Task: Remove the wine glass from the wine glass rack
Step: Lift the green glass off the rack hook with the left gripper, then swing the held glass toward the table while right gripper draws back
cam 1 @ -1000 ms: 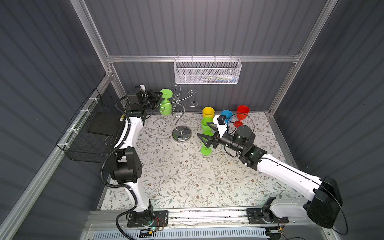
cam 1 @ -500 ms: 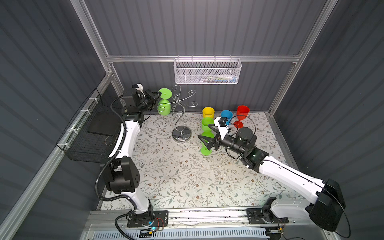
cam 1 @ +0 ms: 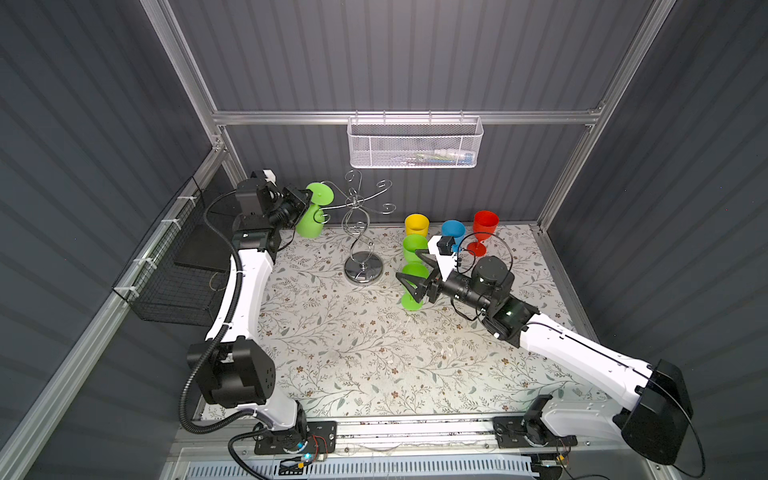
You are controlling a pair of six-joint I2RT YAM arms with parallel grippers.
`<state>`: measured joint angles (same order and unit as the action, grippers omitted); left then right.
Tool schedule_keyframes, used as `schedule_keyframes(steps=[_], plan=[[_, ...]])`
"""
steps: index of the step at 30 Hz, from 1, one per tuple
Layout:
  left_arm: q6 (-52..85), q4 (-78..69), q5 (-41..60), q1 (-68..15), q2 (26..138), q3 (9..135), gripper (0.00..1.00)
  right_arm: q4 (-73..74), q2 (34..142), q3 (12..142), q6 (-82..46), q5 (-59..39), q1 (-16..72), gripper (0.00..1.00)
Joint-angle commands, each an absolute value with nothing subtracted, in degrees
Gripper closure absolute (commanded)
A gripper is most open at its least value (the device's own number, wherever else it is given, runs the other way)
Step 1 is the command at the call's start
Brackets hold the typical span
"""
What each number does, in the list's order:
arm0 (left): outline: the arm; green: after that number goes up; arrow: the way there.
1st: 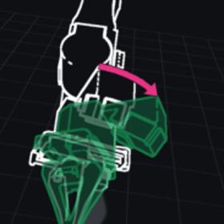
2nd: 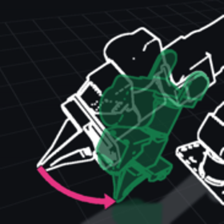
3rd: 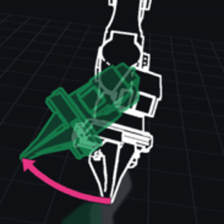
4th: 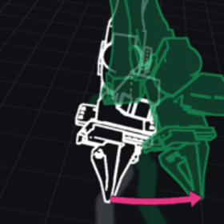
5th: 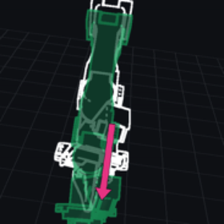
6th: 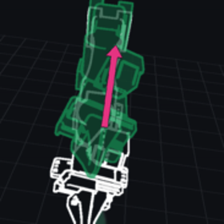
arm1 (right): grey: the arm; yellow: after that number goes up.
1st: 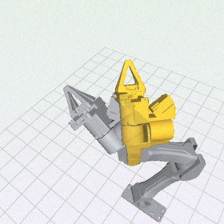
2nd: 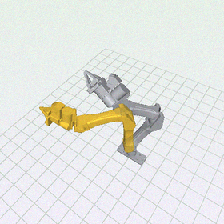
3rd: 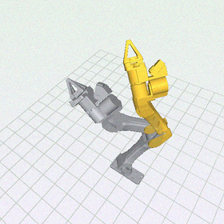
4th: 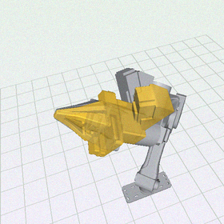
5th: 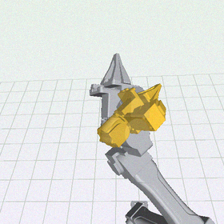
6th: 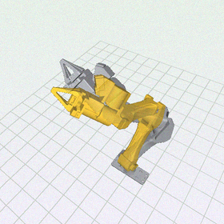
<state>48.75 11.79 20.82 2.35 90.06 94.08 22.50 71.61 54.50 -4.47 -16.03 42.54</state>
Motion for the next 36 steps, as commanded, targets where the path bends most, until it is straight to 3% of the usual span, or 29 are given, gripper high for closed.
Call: schedule_keyframes(steps=[1,7,23,30,36], plan=[[44.0,15.9,15.9,2.7,87.3,95.2,1.0,22.6,70.6,54.1,-4.6,-15.3,42.9,0.09],[41.7,17.8,14.2,2.7,85.2,96.5,1.0,22.6,70.7,54.4,-5.3,-15.2,43.1,0.09],[40.5,16.9,24.8,1.7,78.4,98.1,1.0,17.3,68.1,55.9,-10.4,-13.7,43.1,0.09],[33.5,21.1,23.6,-6.3,75.1,100.7,1.0,10.0,64.5,57.7,-14.4,-11.3,42.0,0.09],[25.7,20.6,22.8,-19.1,72.8,98.4,1.0,0.3,57.2,58.0,-22.8,-9.3,35.5,0.09]])
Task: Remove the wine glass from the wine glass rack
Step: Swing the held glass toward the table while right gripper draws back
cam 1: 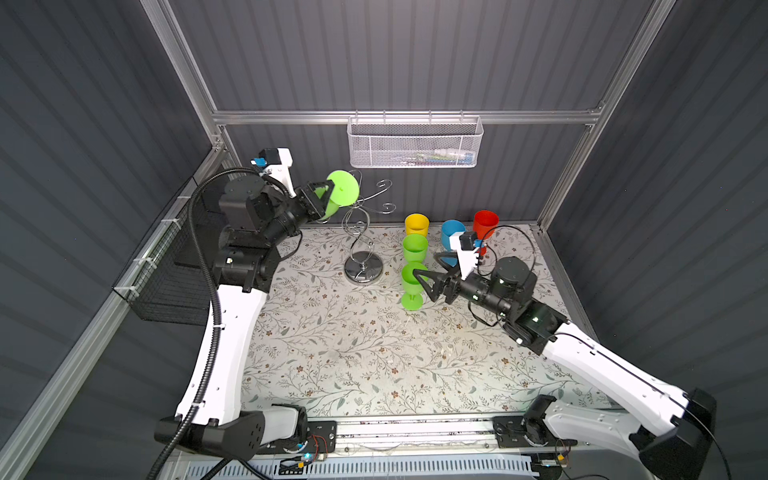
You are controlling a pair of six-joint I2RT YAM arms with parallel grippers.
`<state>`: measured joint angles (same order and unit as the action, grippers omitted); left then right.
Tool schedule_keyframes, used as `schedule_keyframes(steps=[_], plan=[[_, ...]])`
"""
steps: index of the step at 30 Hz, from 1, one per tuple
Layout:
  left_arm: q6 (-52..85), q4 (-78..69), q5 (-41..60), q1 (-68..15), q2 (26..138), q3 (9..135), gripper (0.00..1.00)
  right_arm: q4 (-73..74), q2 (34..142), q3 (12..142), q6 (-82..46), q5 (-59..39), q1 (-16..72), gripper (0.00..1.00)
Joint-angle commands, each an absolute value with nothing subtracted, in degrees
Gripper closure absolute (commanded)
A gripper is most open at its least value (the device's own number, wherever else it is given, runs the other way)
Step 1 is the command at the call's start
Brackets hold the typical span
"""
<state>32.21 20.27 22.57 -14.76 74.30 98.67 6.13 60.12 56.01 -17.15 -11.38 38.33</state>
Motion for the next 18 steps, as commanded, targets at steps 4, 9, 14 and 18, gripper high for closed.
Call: schedule_keyframes(steps=[4,9,14,18], plan=[[17.8,21.1,20.5,-29.7,72.7,96.1,1.0,-8.1,52.8,58.4,-28.7,-8.6,27.9,0.1],[7.4,21.1,9.4,-44.5,74.4,93.1,1.0,-15.4,49.7,58.9,-33.6,-10.7,19.0,0.11],[-2.0,16.6,-4.7,-56.5,74.6,84.8,1.0,-21.8,49.0,60.4,-38.6,-15.8,9.8,0.12],[-10.3,10.0,-18.0,-66.6,75.3,76.8,1.0,-25.0,48.8,59.8,-41.4,-20.5,4.3,0.13]])
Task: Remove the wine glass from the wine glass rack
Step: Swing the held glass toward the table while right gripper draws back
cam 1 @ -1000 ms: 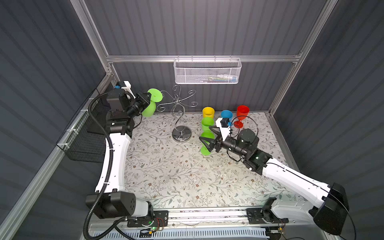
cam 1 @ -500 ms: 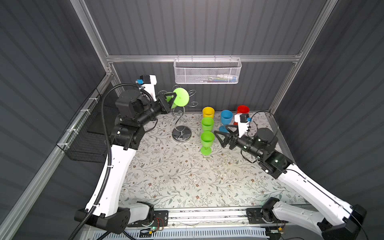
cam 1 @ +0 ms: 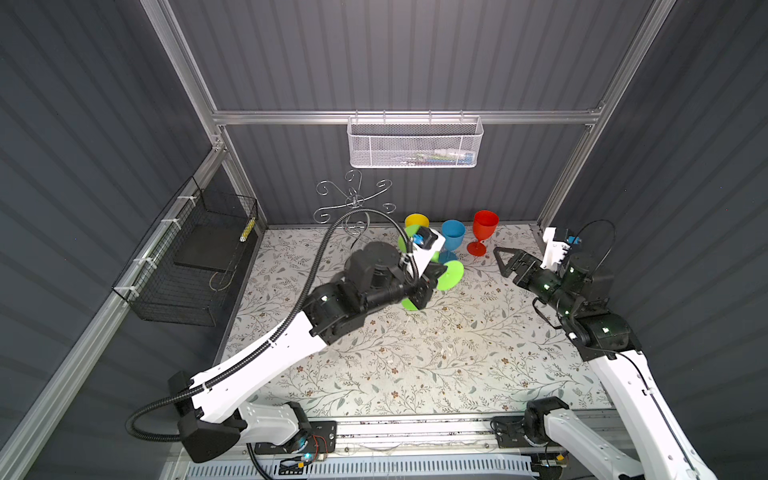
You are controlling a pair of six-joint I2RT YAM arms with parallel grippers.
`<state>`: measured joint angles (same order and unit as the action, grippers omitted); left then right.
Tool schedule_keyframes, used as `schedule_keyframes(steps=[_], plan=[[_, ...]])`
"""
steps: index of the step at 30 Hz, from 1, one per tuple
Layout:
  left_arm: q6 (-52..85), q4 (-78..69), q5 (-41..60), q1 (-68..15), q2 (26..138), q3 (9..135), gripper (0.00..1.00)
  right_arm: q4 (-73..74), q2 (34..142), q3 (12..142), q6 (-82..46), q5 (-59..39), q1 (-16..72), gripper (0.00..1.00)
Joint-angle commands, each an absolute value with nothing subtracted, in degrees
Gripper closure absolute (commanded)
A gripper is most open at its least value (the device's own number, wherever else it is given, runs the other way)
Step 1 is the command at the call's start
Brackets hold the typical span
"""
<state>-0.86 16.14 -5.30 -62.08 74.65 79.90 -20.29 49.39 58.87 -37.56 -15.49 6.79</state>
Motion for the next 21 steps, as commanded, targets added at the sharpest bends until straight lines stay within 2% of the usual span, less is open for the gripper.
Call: schedule_keyframes(steps=[1,8,13,21], plan=[[-11.8,8.4,-21.4,-68.6,75.9,75.3,1.0,-25.6,48.8,59.6,-42.2,-22.6,2.9,0.14],[-17.3,-7.3,-30.9,-73.3,78.2,66.4,1.0,-33.5,48.4,59.9,-45.0,-28.8,0.7,0.18],[-22.7,-19.9,-33.7,-73.8,80.1,61.5,1.0,-42.2,48.5,62.9,-46.5,-28.0,0.7,0.19],[-30.6,-34.5,-35.6,-74.6,86.5,59.2,1.0,-45.0,51.5,65.1,-49.8,-33.0,0.6,0.23]])
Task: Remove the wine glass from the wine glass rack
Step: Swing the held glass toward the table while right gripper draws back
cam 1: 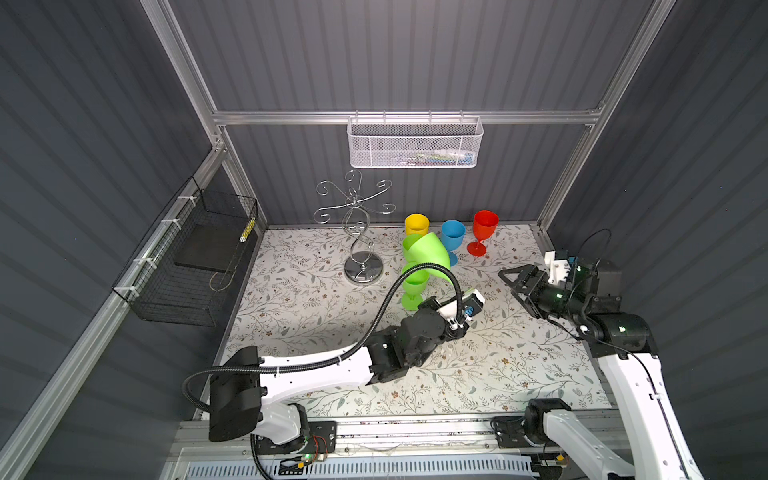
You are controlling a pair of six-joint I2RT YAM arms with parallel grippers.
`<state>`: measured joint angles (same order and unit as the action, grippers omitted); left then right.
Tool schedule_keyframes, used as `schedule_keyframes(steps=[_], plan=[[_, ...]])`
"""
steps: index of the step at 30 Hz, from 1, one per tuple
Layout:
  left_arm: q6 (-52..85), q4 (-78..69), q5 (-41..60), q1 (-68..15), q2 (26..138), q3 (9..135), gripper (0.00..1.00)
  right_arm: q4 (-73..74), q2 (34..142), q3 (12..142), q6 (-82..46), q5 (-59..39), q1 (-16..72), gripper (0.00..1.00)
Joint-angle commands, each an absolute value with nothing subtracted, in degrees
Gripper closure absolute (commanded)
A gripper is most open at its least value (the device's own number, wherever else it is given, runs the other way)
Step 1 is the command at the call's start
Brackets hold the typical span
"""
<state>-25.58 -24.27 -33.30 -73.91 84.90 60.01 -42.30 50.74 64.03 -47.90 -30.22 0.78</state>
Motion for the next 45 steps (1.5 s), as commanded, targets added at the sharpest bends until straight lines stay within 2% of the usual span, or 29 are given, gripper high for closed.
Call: schedule_keyframes(steps=[1,12,30,41,45], plan=[[-31.7,-36.5,-35.8,-74.8,87.3,59.1,1.0,-44.7,51.7,64.8,-50.4,-33.7,0.7,0.24],[-40.8,-47.0,-39.1,-77.2,97.5,62.3,1.0,-44.0,53.0,62.6,-52.0,-37.5,0.6,0.35],[-45.3,-53.2,-39.4,-77.4,102.6,65.1,1.0,-43.8,52.6,58.0,-51.6,-36.6,0.9,0.57],[-46.3,-55.1,-37.0,-77.4,104.9,66.9,1.0,-42.3,54.1,57.0,-52.2,-36.3,1.2,0.75],[-45.9,-55.3,-36.6,-77.5,104.6,66.8,1.0,-42.0,54.1,57.0,-52.3,-35.8,1.2,0.87]])
